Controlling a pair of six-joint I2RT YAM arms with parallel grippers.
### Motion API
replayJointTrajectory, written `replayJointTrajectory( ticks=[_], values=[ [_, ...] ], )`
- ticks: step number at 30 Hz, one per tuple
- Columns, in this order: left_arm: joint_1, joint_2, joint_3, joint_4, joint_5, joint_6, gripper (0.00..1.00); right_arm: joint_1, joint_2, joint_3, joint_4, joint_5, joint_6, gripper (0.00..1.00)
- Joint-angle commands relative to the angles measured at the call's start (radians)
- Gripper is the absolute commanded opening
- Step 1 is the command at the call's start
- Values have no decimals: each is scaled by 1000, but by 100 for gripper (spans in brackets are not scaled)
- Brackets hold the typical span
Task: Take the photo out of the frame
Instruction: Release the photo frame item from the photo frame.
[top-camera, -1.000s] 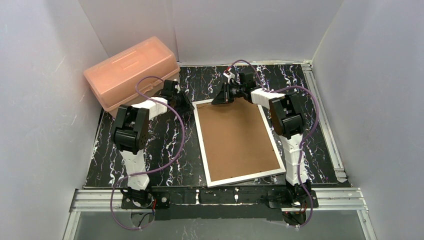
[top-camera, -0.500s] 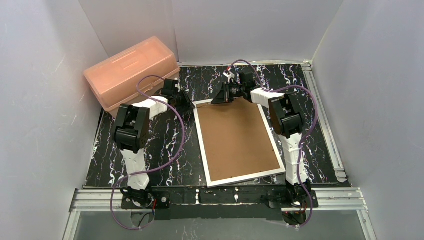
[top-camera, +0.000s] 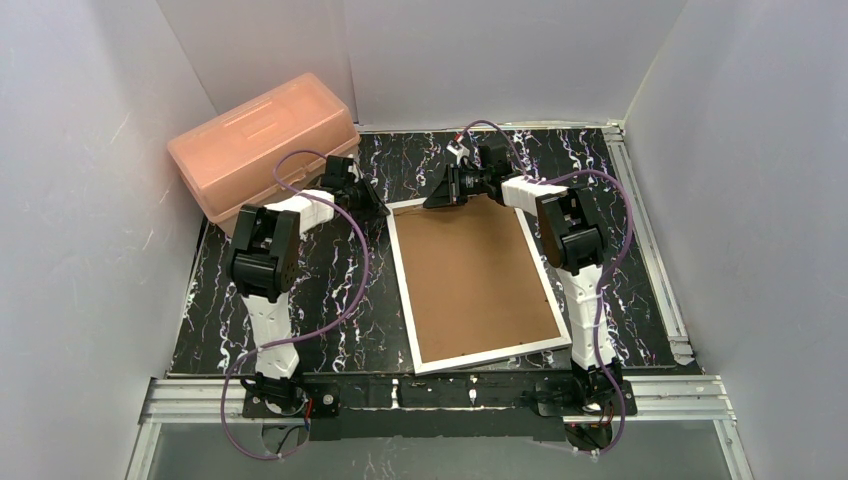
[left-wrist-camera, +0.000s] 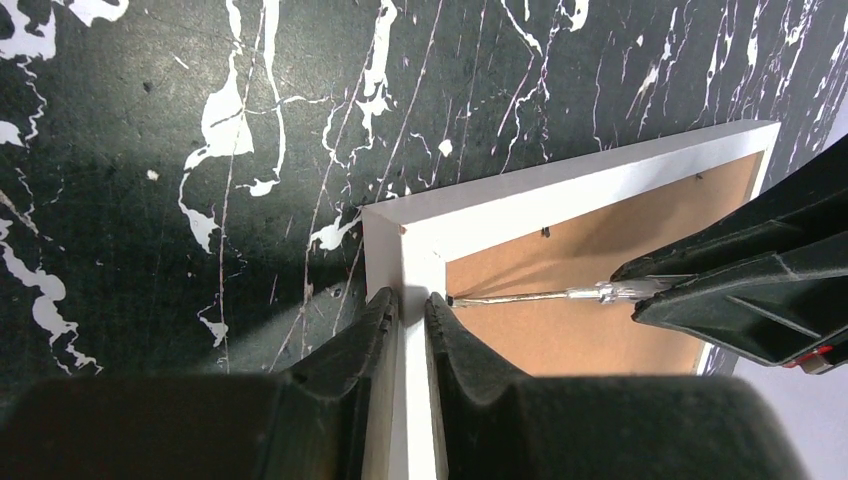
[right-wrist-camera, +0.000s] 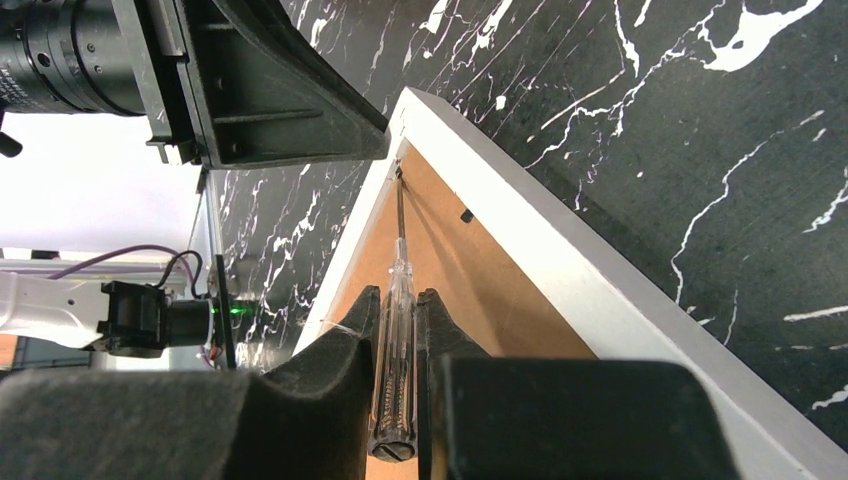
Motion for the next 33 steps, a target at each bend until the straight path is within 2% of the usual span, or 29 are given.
replayJointTrajectory(
  ticks=[1,33],
  values=[
    [-6,28,35,10,47,-6,13,1,40,29,-9,15,-5,1],
    [-6,54,24,39,128,-40,11,71,94,54,9,24,19,1]
  ],
)
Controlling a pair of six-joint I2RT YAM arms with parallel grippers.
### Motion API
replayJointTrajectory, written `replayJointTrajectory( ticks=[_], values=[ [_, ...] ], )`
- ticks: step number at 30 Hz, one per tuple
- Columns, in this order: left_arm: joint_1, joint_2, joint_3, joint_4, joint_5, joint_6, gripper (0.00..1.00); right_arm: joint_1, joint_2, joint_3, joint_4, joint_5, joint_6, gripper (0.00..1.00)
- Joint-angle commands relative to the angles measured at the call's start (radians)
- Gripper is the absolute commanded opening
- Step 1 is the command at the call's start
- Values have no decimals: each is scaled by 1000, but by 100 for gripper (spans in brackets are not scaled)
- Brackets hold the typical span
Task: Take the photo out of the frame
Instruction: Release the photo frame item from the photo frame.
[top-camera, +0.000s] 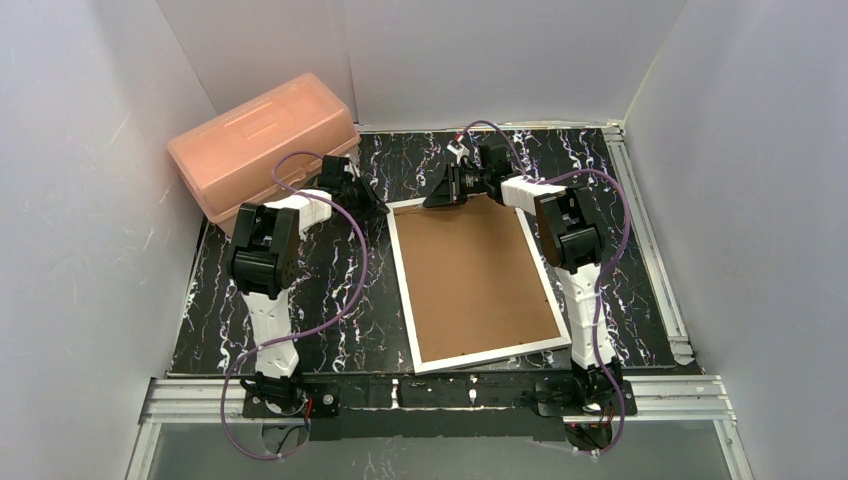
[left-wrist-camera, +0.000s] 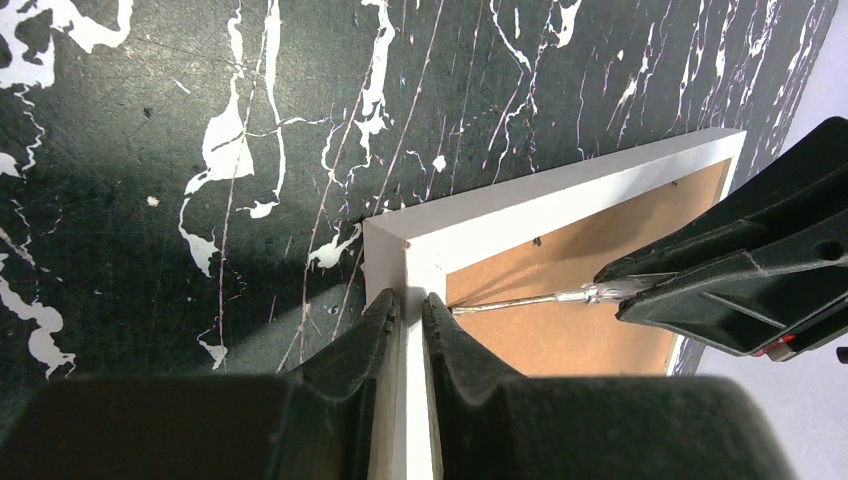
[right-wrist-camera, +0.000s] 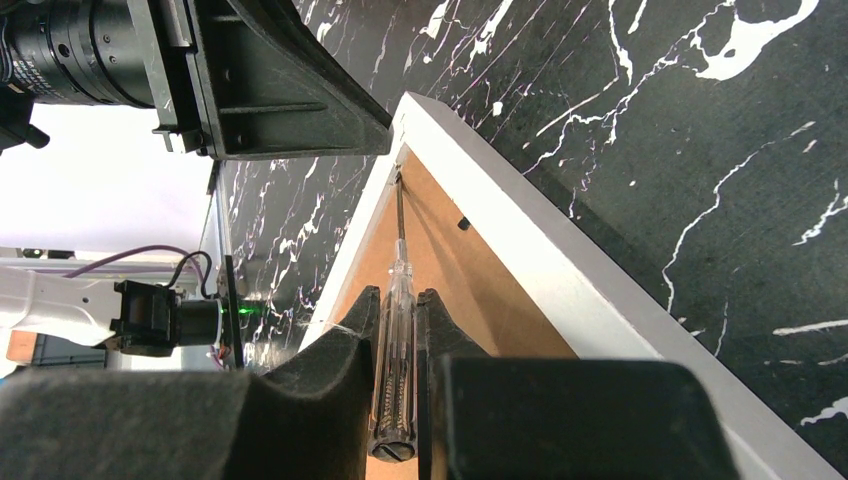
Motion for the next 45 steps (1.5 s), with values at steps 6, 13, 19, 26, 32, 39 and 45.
replayJointTrajectory(
  ticks=[6,13,19,26,32,39,45],
  values=[
    [-33,27,12,5,62,-1,11,97,65,24,-9,50,-17,1],
    [-33,22,17,-11,51,7,10,103,21,32,-45,66,-37,1],
    [-34,15,17,-17,46,9,10,104,-27,90,-148,92,-86,1],
    [-36,6,12,-24,52,13,10,113,-62,105,-156,93,-82,1],
    [-36,-3,8,-32,44,15,10,127,-88,119,-196,98,-83,1],
    [-39,-10,6,-31,46,13,10,150,-110,164,-227,116,-83,1],
    [-39,-23,-1,-31,46,14,10,179,-107,228,-263,139,-84,1]
  ],
)
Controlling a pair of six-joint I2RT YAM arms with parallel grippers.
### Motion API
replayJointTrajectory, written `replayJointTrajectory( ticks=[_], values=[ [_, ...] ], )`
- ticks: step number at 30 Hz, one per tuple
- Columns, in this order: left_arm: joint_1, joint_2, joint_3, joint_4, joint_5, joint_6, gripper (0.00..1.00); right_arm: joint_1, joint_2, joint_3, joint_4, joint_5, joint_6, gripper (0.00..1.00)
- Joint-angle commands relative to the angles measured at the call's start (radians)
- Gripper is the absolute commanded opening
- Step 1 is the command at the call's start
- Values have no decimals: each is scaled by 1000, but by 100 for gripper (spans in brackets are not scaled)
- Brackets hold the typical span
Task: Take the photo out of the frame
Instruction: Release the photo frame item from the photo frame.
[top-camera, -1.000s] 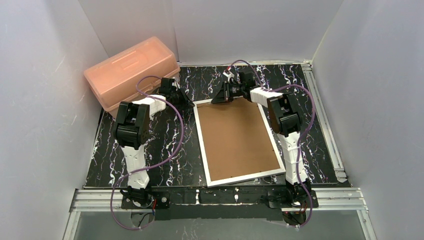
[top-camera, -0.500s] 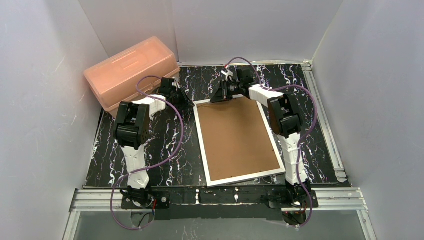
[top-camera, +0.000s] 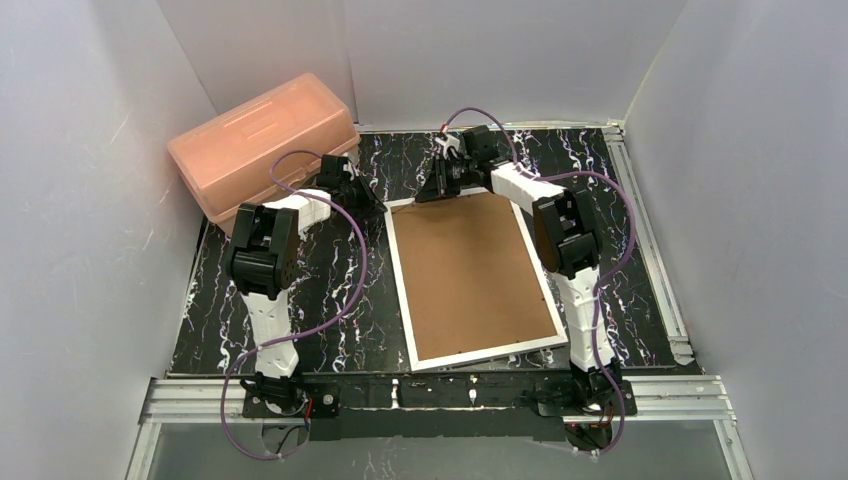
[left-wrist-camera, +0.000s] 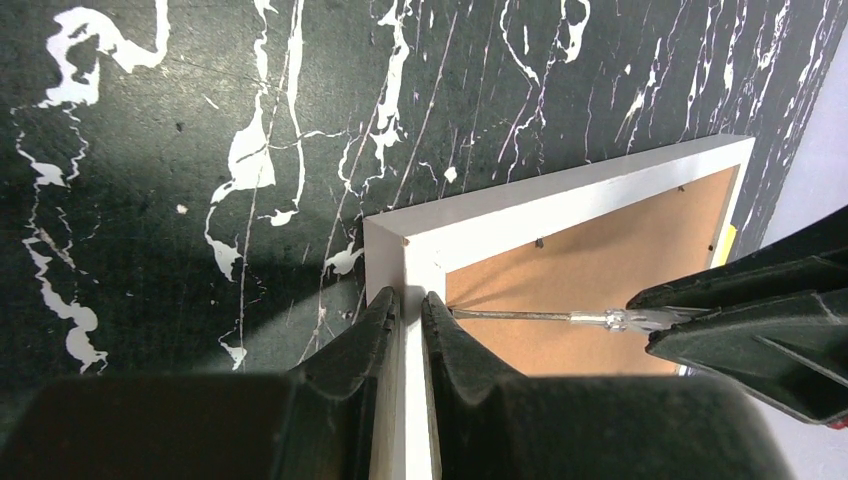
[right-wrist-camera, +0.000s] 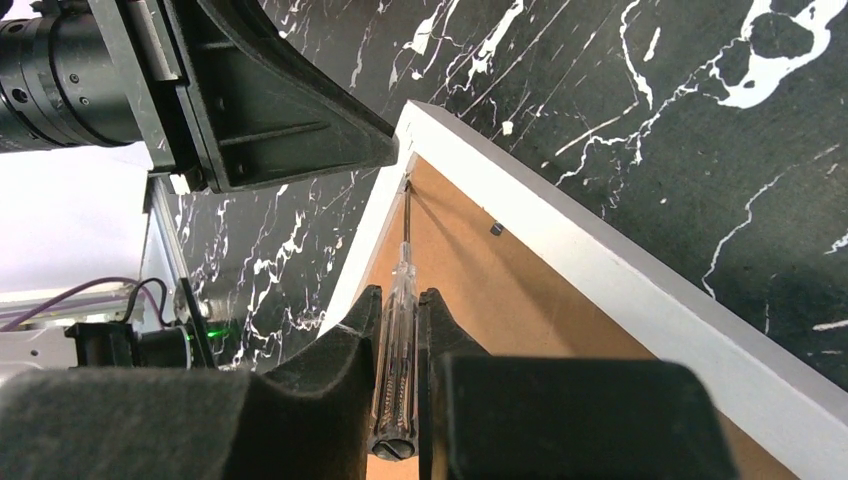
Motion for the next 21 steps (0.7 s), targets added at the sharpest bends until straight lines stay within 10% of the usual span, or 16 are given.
replayJointTrajectory(
  ticks=[1,21],
  values=[
    [-42,-21,-3,-31,65,5,10,118,-55,98,34,-39,13,1],
    [-64,-19,-15,-32,71,-15,10,208,-53,275,-40,9,16,1]
  ],
)
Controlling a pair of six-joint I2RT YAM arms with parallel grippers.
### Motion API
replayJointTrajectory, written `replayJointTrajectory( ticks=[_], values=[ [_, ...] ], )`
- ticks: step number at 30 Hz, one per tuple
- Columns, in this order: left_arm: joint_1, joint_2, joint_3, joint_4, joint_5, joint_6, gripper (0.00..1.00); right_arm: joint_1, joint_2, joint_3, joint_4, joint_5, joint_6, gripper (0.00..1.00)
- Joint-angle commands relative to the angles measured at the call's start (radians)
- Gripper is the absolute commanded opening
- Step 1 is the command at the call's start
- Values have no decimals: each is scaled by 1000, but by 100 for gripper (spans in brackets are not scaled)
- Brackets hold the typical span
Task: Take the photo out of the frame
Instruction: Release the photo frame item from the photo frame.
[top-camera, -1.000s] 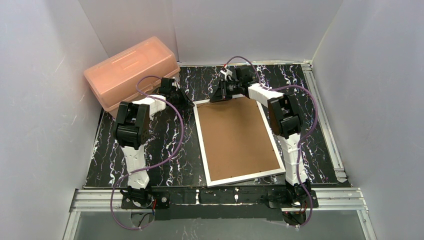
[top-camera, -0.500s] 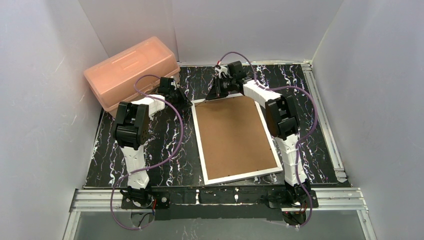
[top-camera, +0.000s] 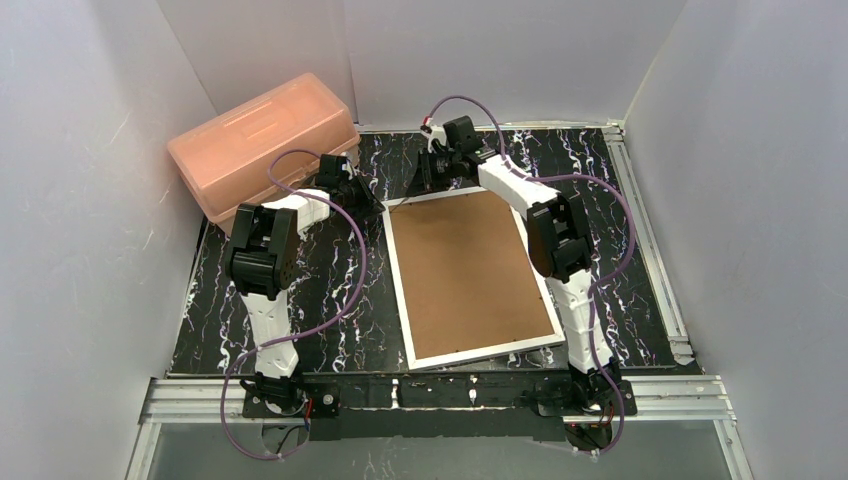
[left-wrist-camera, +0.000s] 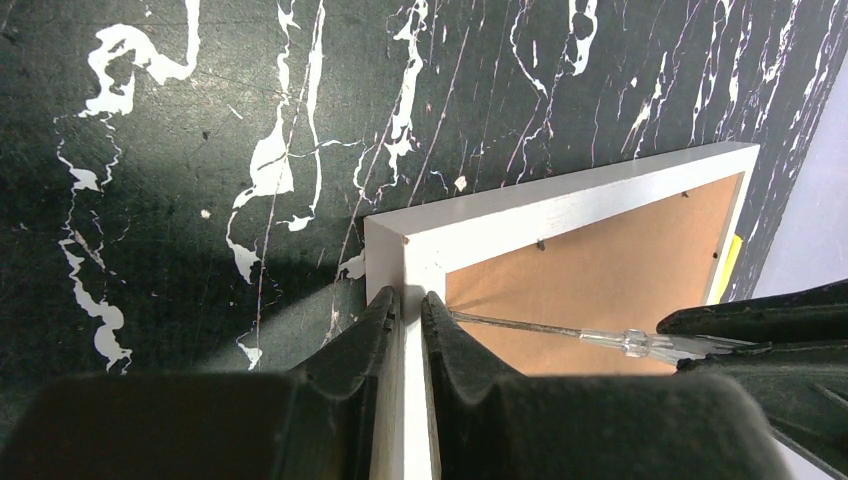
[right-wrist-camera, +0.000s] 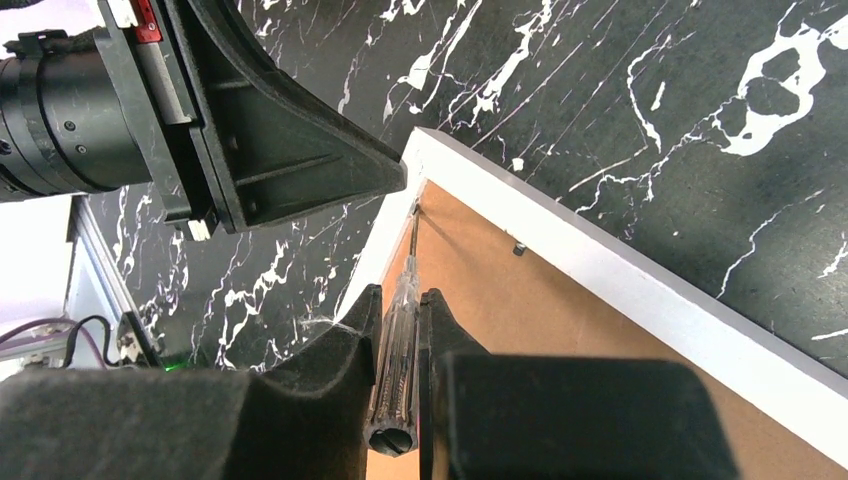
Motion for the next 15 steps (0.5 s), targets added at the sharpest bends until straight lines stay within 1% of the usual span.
replayJointTrajectory(
  ticks=[1,15],
  values=[
    [-71,-14,-13,-32,96,-22,10,135,-52,111,150,-182,70,1],
    [-117,-25,-26,-31,79,-52,9,206,-62,188,51,-86,11,1]
  ],
)
